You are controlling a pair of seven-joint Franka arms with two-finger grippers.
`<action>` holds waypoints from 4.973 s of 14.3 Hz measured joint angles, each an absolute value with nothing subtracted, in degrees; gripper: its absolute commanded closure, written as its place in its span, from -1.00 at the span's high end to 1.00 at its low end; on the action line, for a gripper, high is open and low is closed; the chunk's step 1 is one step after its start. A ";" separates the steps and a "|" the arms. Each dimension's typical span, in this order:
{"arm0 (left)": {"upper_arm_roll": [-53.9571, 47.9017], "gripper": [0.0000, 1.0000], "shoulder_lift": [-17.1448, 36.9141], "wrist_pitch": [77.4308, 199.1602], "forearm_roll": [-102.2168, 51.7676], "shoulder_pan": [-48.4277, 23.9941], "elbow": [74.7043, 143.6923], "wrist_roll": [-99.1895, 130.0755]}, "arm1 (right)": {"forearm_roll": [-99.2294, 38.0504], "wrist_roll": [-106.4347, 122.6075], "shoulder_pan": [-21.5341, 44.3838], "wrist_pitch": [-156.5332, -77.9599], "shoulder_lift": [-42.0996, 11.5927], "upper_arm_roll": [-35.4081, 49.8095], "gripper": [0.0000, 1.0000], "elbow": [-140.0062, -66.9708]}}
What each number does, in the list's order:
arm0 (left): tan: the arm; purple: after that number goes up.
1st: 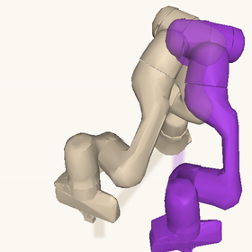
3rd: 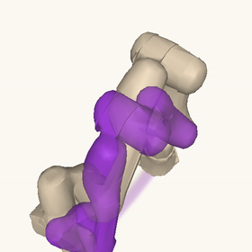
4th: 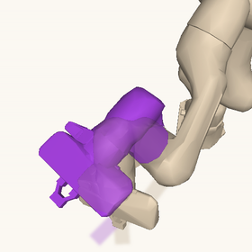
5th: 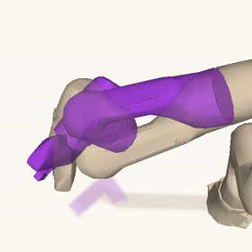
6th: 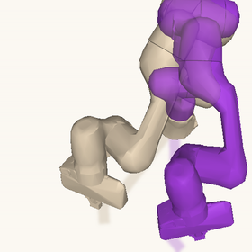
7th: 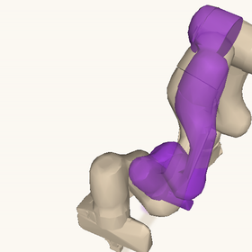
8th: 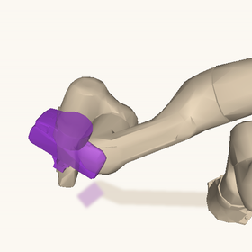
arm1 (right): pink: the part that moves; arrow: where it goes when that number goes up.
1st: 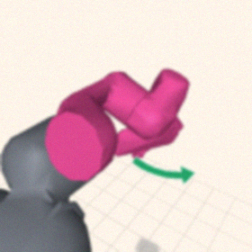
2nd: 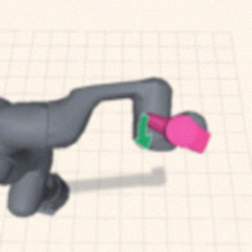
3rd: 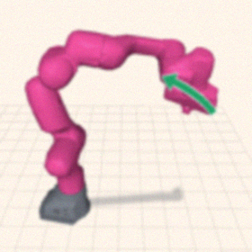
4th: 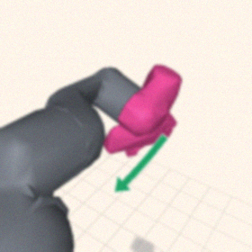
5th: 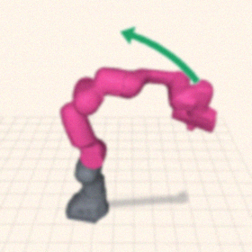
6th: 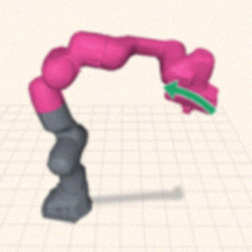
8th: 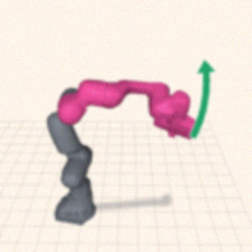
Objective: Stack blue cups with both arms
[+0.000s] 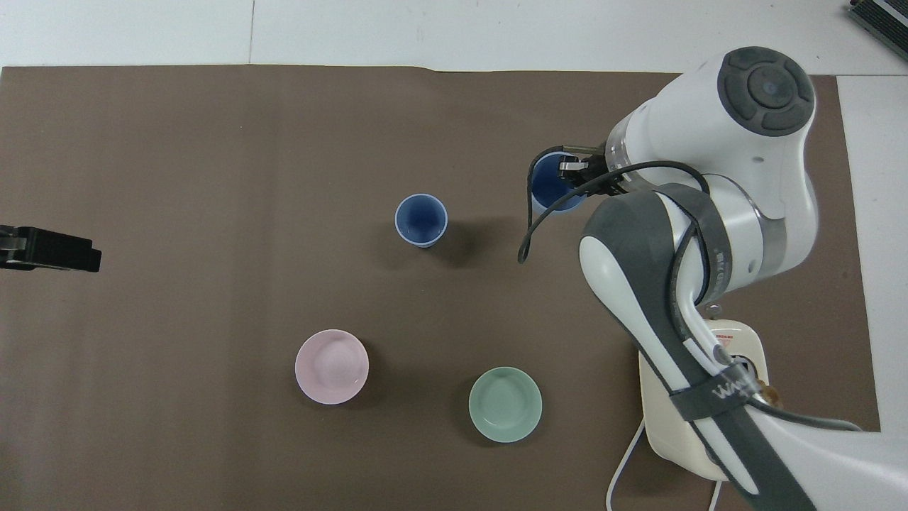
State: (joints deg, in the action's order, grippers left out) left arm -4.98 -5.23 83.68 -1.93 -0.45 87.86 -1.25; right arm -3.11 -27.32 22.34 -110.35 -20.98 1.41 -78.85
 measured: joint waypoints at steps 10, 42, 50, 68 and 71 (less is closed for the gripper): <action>-4.98 1.00 -5.23 83.66 -1.93 -0.44 87.86 -1.25 | -4.12 -28.32 26.06 -111.45 -22.40 3.90 -1.00 -76.31; -4.98 1.00 -5.23 83.64 -1.93 -0.44 87.86 -1.25 | -5.83 -25.61 26.14 -119.67 -28.27 4.17 -0.30 -80.08; -4.98 1.00 -5.23 83.64 -1.93 -0.44 87.86 -1.25 | -5.82 -25.58 25.77 -119.69 -28.27 3.98 1.00 -80.07; -4.98 1.00 -5.23 83.63 -1.93 -0.44 87.86 -1.25 | -0.54 -9.36 6.63 -97.11 -15.62 2.93 1.00 -77.59; -4.98 1.00 -5.23 83.63 -1.93 -0.44 87.86 -1.25 | -0.44 -5.76 3.79 -94.03 -13.56 2.92 1.00 -77.56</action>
